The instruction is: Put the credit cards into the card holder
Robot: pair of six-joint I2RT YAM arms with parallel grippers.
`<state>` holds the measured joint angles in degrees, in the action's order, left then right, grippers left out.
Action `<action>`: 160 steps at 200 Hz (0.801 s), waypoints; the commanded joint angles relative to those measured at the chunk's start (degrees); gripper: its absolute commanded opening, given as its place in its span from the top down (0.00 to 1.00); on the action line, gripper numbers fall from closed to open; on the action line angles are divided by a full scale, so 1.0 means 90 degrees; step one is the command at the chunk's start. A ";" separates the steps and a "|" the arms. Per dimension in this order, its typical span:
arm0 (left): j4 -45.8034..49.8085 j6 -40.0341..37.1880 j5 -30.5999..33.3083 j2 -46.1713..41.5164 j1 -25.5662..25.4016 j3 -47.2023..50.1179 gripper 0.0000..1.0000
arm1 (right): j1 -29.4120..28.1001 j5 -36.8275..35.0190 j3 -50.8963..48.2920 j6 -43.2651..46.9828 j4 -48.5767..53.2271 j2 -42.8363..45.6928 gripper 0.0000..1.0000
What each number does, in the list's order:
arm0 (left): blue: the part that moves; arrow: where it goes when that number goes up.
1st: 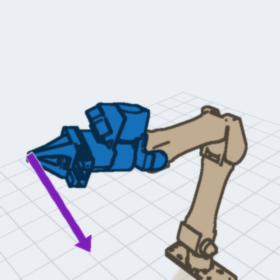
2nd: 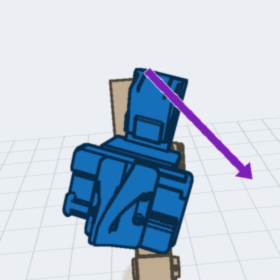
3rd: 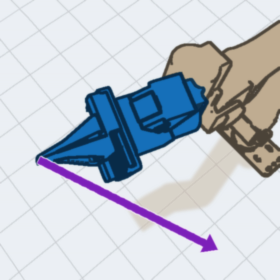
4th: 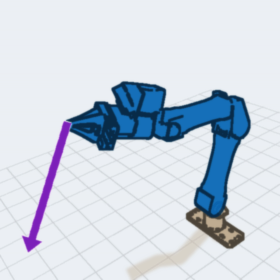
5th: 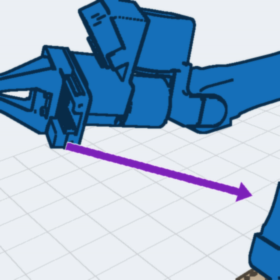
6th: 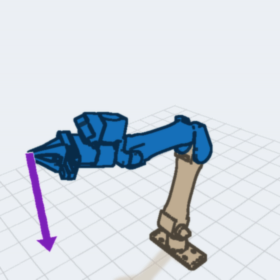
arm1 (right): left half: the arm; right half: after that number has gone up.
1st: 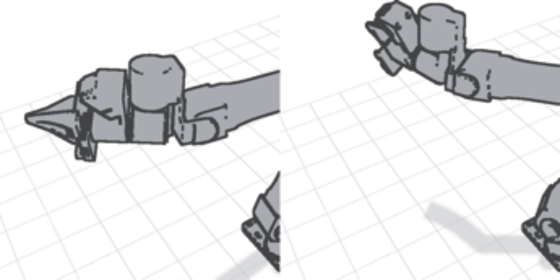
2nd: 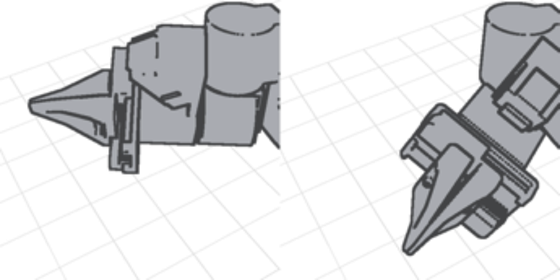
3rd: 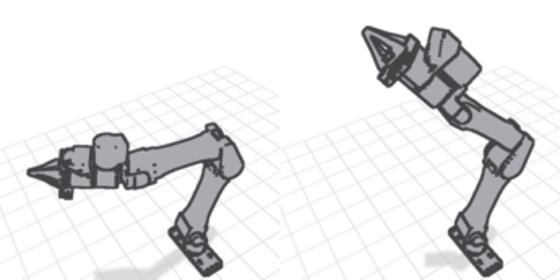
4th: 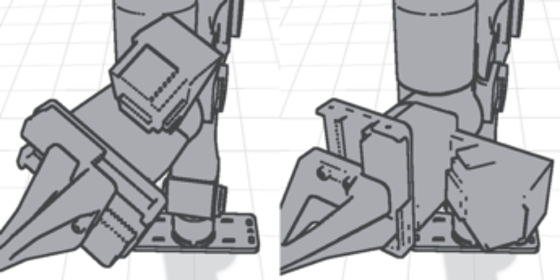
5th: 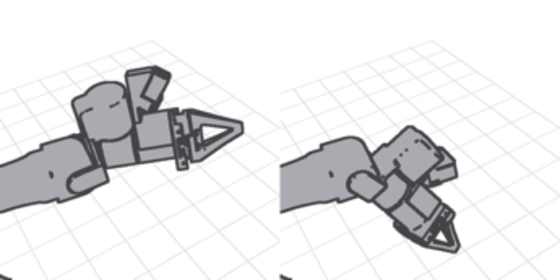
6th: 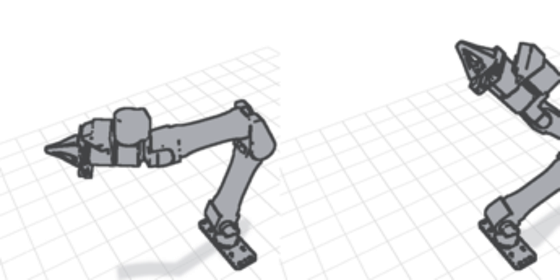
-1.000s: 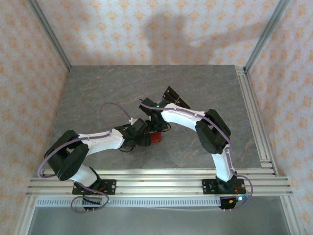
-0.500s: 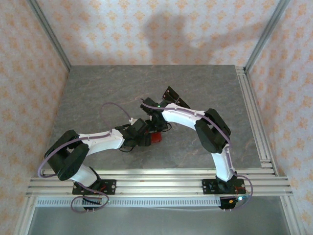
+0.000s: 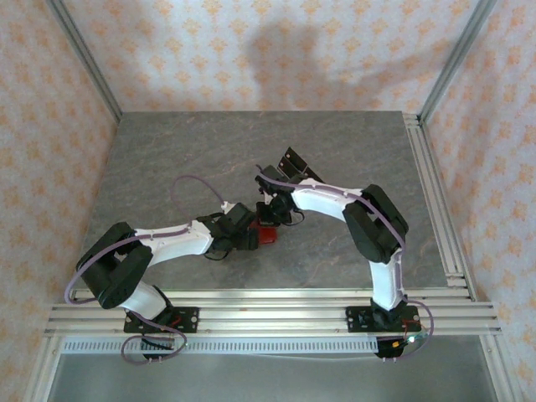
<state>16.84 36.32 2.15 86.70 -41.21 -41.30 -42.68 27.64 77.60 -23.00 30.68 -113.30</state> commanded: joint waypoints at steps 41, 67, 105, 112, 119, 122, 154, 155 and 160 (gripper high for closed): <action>0.0153 -0.0060 0.0115 0.0025 0.0057 0.0018 0.08 | 0.0469 -0.0245 -0.1000 -0.0342 -0.0433 -0.0611 1.00; 0.0196 -0.0070 0.0126 -0.0011 0.0048 0.0030 0.08 | 0.0566 -0.0228 -0.1357 -0.0411 -0.0684 -0.0688 1.00; 0.0229 -0.0075 0.0146 -0.0041 0.0053 0.0001 0.08 | 0.0577 0.0042 -0.1331 -0.0457 -0.0825 -0.0475 1.00; 0.0245 -0.0080 0.0168 -0.0052 0.0048 -0.0020 0.08 | 0.0574 0.0163 -0.1233 -0.0437 -0.0823 -0.0398 0.97; 0.0273 -0.0078 0.0184 -0.0062 0.0054 -0.0044 0.08 | 0.0572 0.0277 -0.1109 -0.0433 -0.0809 -0.0336 0.90; 0.0284 -0.0087 0.0197 -0.0071 0.0055 -0.0057 0.08 | 0.0572 0.0324 -0.1043 -0.0427 -0.0803 -0.0306 0.87; 0.0460 -0.0165 0.0381 -0.0219 0.0072 -0.0267 0.06 | 0.0575 0.1076 -0.0256 -0.0524 -0.1009 -0.0100 0.62; 0.0466 -0.0171 0.0388 -0.0229 0.0070 -0.0271 0.06 | 0.0578 0.1102 -0.0235 -0.0532 -0.1017 -0.0094 0.61; 0.0503 -0.0182 0.0443 -0.0269 0.0084 -0.0325 0.05 | 0.0572 0.1201 -0.0100 -0.0576 -0.1084 -0.0061 0.58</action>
<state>17.54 35.94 2.48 86.63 -41.21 -42.06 -38.52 40.12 72.93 -27.31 20.18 -112.07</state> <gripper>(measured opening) 0.933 0.353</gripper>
